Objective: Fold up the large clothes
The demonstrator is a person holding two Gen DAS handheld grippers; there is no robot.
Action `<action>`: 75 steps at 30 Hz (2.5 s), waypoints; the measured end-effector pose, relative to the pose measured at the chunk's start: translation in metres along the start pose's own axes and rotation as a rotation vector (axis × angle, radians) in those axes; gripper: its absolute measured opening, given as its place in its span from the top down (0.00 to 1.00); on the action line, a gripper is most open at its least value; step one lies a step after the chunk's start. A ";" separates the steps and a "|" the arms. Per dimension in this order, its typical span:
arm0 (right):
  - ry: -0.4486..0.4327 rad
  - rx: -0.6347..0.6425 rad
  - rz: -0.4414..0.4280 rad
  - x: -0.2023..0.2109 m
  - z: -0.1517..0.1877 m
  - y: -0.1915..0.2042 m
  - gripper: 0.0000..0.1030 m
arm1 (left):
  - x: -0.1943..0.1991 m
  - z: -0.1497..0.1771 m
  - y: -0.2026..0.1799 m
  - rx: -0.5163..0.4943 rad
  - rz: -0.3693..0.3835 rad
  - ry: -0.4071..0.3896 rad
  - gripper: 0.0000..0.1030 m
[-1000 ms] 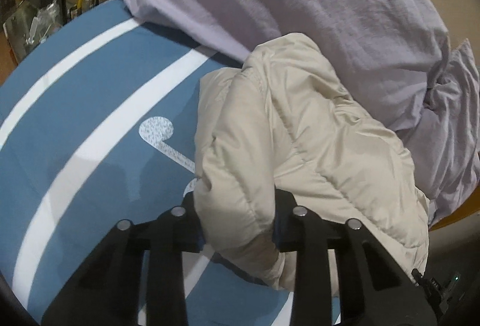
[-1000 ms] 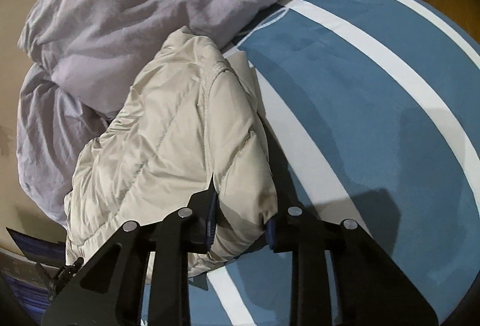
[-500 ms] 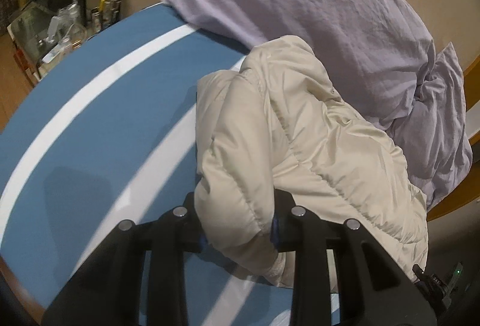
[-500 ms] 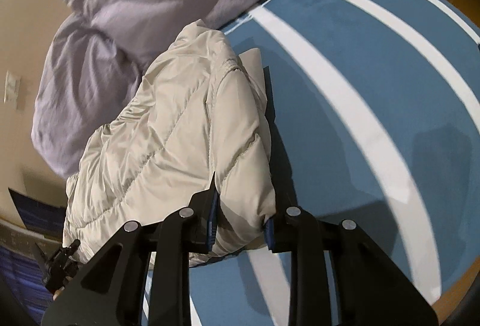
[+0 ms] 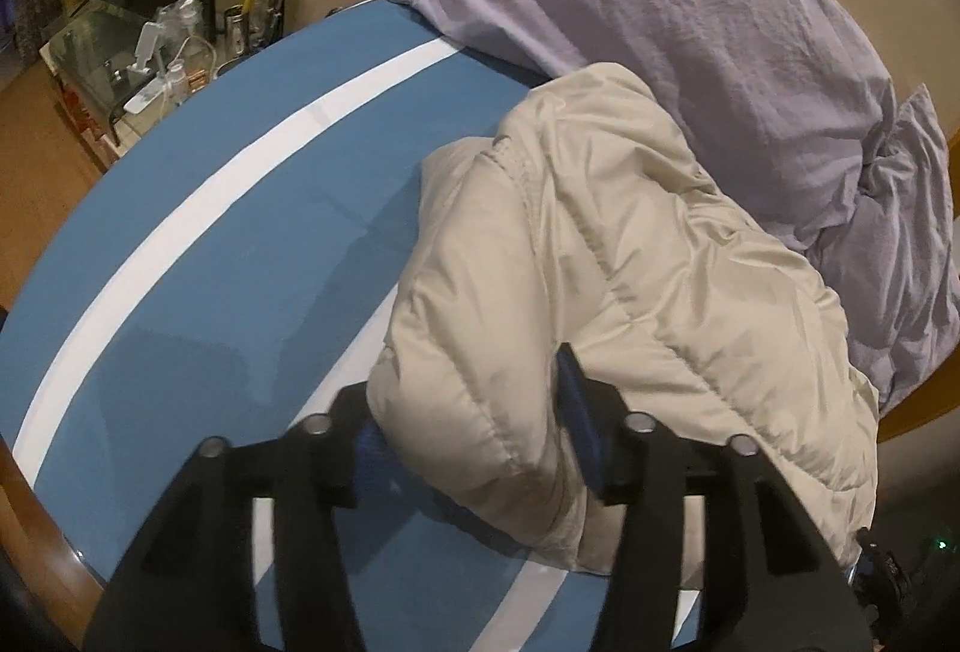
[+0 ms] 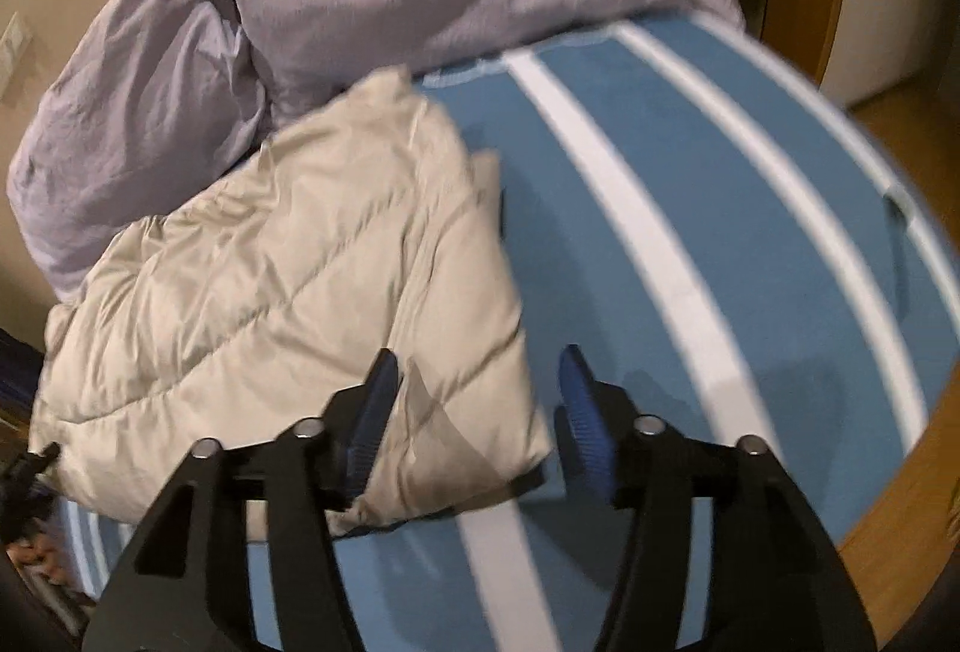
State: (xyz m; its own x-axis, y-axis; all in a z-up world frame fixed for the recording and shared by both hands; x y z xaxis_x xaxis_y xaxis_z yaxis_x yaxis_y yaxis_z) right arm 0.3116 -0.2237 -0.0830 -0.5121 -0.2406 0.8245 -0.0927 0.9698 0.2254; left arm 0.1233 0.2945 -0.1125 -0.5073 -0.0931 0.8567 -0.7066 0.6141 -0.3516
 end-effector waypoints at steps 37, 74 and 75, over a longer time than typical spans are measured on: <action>0.057 0.499 0.029 -0.057 0.055 0.135 0.22 | 0.001 -0.018 -0.030 0.229 0.200 -0.068 0.72; -0.020 0.500 -0.040 -0.033 0.042 0.094 0.23 | 0.101 0.081 -0.355 -0.533 0.632 -0.029 0.73; -0.029 0.488 -0.032 -0.031 0.039 0.087 0.23 | 0.099 0.083 -0.359 -0.544 0.632 -0.022 0.73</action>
State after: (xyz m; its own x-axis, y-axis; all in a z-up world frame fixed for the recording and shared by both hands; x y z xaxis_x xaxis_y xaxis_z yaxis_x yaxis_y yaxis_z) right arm 0.2857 -0.1305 -0.1091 -0.5256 -0.2762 0.8047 -0.4946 0.8688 -0.0249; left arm 0.2850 -0.0003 0.0673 -0.7421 0.3842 0.5493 0.0485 0.8480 -0.5277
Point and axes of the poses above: each gripper's, at about its wrist camera, not at the fingertips, and x roughly against the way its jaws point, y to its left, z to its underside, the point moved 6 cm from there along -x, roughly the way its jaws point, and after that the axes turned 2 degrees about y, right-handed, at the moved point
